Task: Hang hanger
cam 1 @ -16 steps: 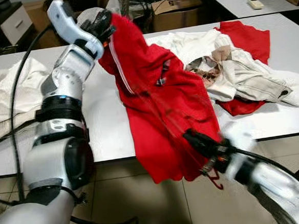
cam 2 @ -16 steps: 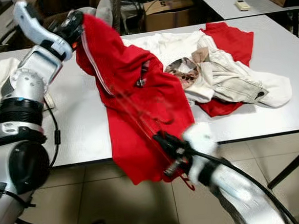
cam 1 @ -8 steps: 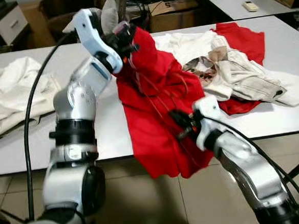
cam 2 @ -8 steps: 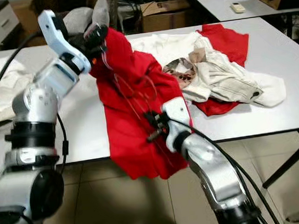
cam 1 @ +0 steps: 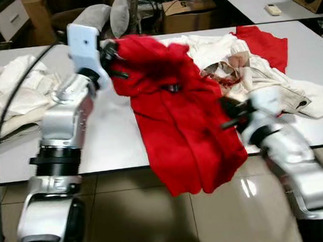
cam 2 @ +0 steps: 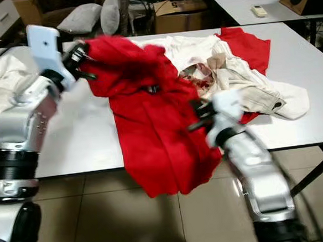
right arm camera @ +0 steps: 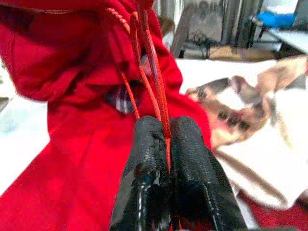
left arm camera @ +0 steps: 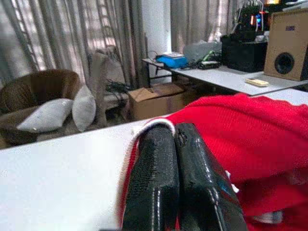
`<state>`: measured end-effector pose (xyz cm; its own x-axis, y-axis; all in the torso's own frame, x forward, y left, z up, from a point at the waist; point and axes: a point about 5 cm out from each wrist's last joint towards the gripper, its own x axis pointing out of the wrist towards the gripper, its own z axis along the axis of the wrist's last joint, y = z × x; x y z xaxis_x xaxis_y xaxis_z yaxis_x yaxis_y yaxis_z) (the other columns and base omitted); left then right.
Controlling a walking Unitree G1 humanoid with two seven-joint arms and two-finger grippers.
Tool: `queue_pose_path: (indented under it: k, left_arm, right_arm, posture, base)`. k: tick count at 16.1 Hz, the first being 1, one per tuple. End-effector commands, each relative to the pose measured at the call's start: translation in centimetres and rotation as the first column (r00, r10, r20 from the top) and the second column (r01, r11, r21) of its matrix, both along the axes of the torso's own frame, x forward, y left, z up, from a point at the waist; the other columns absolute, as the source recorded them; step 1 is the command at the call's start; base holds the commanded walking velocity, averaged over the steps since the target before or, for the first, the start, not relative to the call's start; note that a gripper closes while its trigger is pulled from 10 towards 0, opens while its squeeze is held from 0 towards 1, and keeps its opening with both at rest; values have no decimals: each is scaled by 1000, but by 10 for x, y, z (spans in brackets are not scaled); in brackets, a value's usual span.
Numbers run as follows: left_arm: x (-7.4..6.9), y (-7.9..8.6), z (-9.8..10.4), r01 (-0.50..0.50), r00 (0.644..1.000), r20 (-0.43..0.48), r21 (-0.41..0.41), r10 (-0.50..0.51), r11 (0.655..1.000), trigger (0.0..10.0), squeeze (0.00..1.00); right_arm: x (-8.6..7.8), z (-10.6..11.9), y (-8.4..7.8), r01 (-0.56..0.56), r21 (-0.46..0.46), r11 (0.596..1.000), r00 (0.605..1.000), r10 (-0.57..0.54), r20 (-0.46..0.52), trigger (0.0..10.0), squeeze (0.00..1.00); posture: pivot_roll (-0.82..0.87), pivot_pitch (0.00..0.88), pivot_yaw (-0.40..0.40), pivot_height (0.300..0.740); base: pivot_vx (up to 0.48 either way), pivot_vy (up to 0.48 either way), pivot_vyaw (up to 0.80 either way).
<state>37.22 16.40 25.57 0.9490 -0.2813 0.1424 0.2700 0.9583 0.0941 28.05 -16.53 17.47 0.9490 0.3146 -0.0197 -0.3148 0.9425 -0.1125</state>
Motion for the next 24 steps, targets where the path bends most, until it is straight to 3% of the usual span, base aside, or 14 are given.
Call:
queue_pose_path:
  k: [1,4,6,9,10,11,12,16,18,19,21,22,23,24]
  left_arm:
    - [0,3,16,-11,998,56,11,11,1000,0,0]
    - [-5,-21,30,183,981,71,-17,-181,983,0,0]
    - [-4,-38,4,232,973,-27,29,-231,972,0,0]
    - [-7,-44,-21,293,954,-87,76,-287,953,0,0]
    - [-7,-42,-35,282,955,-135,133,-265,950,9961,0]
    - [-8,-43,-43,304,946,-164,151,-279,941,10000,220]
    - [-12,-46,-50,360,924,-195,150,-329,921,10000,1000]
    - [-22,-44,-59,435,900,-162,338,-404,835,10000,1000]
    - [-29,-42,-52,442,878,-57,476,-475,760,10000,1000]
    - [-30,-42,-51,431,877,-40,511,-479,744,10000,1000]
    - [-32,-40,-54,369,870,13,647,-493,668,10000,1000]
    - [-29,-37,-56,258,884,73,745,-461,614,10000,1000]
    - [-25,-34,-57,177,895,120,789,-430,589,10000,871]
    - [-23,-34,-57,120,894,159,816,-419,565,10000,8]
  right_arm:
    - [-1,17,-4,-18,24,1000,998,16,56,10000,0]
    - [-6,26,-6,-80,54,995,995,77,64,10000,0]
    - [-11,10,7,-117,56,992,993,117,5,10000,0]
    - [-15,2,10,-122,100,987,992,126,-32,10000,0]
    - [-17,0,10,-118,112,987,991,124,-41,10000,0]
    - [-17,-1,10,-116,116,986,992,122,-44,10000,0]
    - [-17,-2,9,-110,124,986,992,117,-46,10000,0]
    - [-16,1,7,-103,145,984,993,110,-41,10000,0]
    - [-16,2,7,-112,143,983,992,119,-42,10000,0]
    - [-16,2,7,-113,143,983,992,120,-43,10000,0]
    - [-16,2,8,-118,142,983,991,125,-44,10000,0]
    - [-16,2,7,-119,142,983,991,126,-44,10000,0]
    - [-16,2,7,-120,142,983,991,127,-44,10000,0]
    - [-16,3,8,-121,144,982,991,129,-43,10000,0]
  posture:
    - [-10,0,26,740]
    - [-21,0,35,740]
    - [-29,0,42,740]
    - [-32,0,46,740]
    - [-36,0,50,740]
    - [-41,0,53,740]
    - [-45,0,54,740]
    - [-50,0,51,740]
    - [-48,0,44,740]
    - [-48,0,44,740]
    - [-49,0,45,740]
    - [-50,0,46,740]
    - [-51,0,46,740]
    - [-51,0,47,740]
  base:
    - [0,0,0]
    - [0,0,0]
    - [0,0,0]
    - [0,0,0]
    - [0,0,0]
    - [0,0,0]
    - [0,0,0]
    - [0,0,0]
    - [0,0,0]
    - [0,0,0]
    - [0,0,0]
    - [0,0,0]
    - [0,0,0]
    - [0,0,0]
